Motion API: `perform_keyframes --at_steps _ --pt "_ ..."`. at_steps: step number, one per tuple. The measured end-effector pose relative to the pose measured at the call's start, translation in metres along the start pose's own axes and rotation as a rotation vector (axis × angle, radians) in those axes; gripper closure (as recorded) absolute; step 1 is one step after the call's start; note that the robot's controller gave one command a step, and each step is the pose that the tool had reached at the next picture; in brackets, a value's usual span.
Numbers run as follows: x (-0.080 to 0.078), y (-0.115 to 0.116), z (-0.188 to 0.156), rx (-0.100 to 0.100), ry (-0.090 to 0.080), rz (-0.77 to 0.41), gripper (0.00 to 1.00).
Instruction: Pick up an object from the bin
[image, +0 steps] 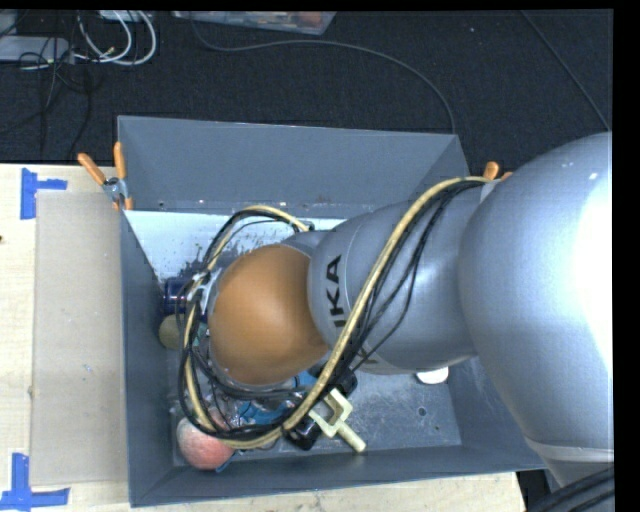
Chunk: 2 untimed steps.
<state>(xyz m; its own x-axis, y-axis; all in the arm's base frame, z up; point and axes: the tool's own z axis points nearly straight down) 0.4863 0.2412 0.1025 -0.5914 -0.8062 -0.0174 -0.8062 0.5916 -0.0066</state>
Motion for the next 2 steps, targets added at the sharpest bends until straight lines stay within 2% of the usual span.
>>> perform_keyframes --at_steps 2 --pt "0.000 0.001 -0.033 -0.002 0.003 -0.001 1.00"
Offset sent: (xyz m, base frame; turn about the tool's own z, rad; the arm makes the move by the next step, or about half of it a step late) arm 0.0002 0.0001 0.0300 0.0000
